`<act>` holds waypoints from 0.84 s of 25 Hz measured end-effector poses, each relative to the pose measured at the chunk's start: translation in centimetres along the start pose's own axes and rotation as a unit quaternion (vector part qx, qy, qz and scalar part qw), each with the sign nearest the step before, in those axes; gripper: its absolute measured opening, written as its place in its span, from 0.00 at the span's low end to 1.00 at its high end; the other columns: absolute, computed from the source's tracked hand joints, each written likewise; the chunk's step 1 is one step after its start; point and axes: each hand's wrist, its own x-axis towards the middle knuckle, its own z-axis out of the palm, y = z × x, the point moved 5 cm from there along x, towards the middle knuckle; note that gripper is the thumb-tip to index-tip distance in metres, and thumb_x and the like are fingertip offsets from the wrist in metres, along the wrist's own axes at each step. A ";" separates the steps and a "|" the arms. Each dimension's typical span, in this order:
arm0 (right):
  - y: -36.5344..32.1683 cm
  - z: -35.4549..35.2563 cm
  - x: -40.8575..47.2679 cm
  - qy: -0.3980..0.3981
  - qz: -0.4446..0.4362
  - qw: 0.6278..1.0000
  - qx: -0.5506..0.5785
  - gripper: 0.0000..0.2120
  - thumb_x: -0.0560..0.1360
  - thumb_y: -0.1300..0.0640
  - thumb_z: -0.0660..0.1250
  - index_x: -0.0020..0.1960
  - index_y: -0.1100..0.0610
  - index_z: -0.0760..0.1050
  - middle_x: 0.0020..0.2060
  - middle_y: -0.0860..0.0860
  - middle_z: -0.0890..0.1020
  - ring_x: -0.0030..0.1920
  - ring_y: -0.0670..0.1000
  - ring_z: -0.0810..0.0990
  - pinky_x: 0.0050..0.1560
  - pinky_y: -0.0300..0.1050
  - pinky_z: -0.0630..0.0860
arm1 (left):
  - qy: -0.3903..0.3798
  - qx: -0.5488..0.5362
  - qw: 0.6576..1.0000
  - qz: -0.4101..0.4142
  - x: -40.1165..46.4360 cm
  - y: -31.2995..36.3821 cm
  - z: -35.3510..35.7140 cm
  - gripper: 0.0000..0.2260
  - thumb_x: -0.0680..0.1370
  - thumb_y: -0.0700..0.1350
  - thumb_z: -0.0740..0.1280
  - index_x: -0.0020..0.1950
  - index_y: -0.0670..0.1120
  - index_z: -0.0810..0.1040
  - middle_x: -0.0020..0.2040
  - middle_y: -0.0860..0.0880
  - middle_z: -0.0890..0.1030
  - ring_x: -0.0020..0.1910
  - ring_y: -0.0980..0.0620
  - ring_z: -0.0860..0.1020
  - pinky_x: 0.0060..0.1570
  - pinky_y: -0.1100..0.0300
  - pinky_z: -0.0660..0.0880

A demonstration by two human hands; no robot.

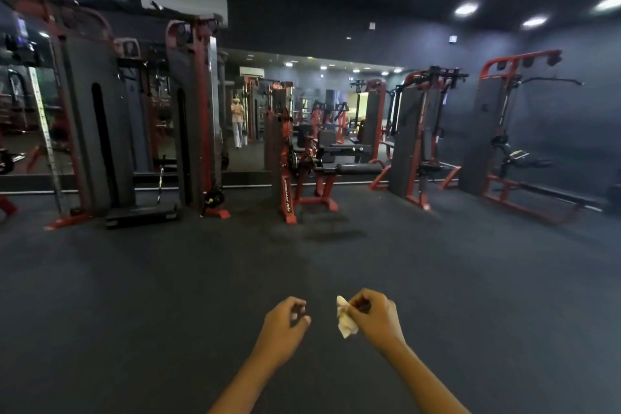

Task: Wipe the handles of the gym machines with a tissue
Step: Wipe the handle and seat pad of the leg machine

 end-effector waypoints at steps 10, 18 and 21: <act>10.4 5.5 27.7 0.018 0.111 0.994 -0.010 0.05 0.71 0.57 0.71 0.37 0.54 0.77 0.34 0.48 0.81 0.35 0.42 0.79 0.33 0.32 0.72 | -0.084 0.018 0.995 -0.047 30.6 -6.3 8.0 0.11 0.76 0.41 0.66 0.58 0.43 0.76 0.53 0.49 0.78 0.50 0.57 0.76 0.47 0.69 0.68; 25.4 8.1 48.6 0.004 0.224 0.975 0.012 0.05 0.72 0.59 0.69 0.38 0.54 0.74 0.36 0.50 0.80 0.36 0.46 0.79 0.36 0.41 0.75 | -0.120 0.013 0.981 -0.150 51.7 -14.0 21.4 0.09 0.75 0.39 0.68 0.55 0.42 0.77 0.50 0.47 0.79 0.48 0.54 0.77 0.47 0.66 0.70; 29.6 7.3 57.3 0.002 0.253 0.967 0.015 0.03 0.73 0.59 0.67 0.42 0.57 0.74 0.38 0.51 0.80 0.37 0.47 0.78 0.36 0.40 0.75 | -0.123 0.018 0.979 -0.159 60.7 -14.8 25.1 0.10 0.76 0.39 0.67 0.56 0.42 0.77 0.51 0.47 0.79 0.49 0.54 0.77 0.49 0.66 0.70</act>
